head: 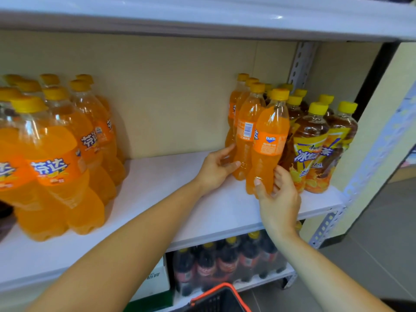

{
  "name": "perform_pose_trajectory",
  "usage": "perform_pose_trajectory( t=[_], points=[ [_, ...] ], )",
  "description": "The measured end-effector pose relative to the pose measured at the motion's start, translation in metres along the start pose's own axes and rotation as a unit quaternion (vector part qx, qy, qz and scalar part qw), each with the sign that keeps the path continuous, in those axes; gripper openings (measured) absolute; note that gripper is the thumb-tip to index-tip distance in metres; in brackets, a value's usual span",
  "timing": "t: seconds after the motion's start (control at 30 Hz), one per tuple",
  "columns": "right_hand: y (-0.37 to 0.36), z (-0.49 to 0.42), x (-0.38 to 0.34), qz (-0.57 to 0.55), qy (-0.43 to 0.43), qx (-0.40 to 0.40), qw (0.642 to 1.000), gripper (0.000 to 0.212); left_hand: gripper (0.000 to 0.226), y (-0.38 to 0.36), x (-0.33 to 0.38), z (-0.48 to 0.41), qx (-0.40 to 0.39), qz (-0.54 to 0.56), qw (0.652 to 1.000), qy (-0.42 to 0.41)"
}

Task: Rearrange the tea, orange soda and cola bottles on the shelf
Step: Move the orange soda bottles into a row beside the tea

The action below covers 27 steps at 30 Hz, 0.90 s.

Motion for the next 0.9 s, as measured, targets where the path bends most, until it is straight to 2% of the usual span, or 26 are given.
perform_pose_trajectory(
  t=[0.1, 0.2, 0.27, 0.33, 0.4, 0.57, 0.77, 0.9],
  points=[
    [0.009, 0.007, -0.007, 0.013, 0.014, 0.021, 1.0, 0.053, 0.059, 0.0, 0.007, 0.014, 0.04, 0.009, 0.999, -0.01],
    [0.033, 0.018, -0.013, 0.072, 0.054, 0.091, 0.992, 0.058, 0.071, -0.017, 0.011, 0.03, -0.023, -0.015, 0.999, -0.015],
    [0.048, 0.017, -0.006, 0.087, 0.021, 0.114, 0.989, 0.073, 0.085, -0.028, 0.014, 0.034, -0.046, -0.046, 0.998, -0.025],
    [0.053, 0.011, 0.003, 0.078, -0.015, 0.082, 0.993, 0.083, 0.097, -0.035, 0.019, 0.033, -0.036, -0.075, 0.996, -0.039],
    [0.053, 0.007, 0.006, 0.069, -0.019, 0.047, 0.996, 0.082, 0.102, -0.04, 0.024, 0.031, -0.021, -0.095, 0.994, -0.049],
    [0.059, 0.002, 0.011, 0.064, -0.013, 0.058, 0.996, 0.076, 0.1, -0.048, 0.023, 0.027, -0.028, -0.096, 0.994, -0.043],
    [0.061, 0.001, 0.016, 0.042, -0.001, 0.033, 0.999, 0.076, 0.091, -0.052, 0.018, 0.027, -0.033, -0.073, 0.997, -0.022],
    [0.06, 0.008, 0.008, 0.052, -0.01, 0.033, 0.998, 0.077, 0.087, -0.051, 0.022, 0.04, -0.027, -0.111, 0.993, 0.016]
  ],
)
Point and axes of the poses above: each hand's wrist, its own z-axis away from the middle knuckle, its own y-axis out of the back of the hand, x = y × z, the point moved 8 cm from there along -z, towards the middle knuckle, and after that the axes turned 9 degrees about -x, right-handed, at the moved point
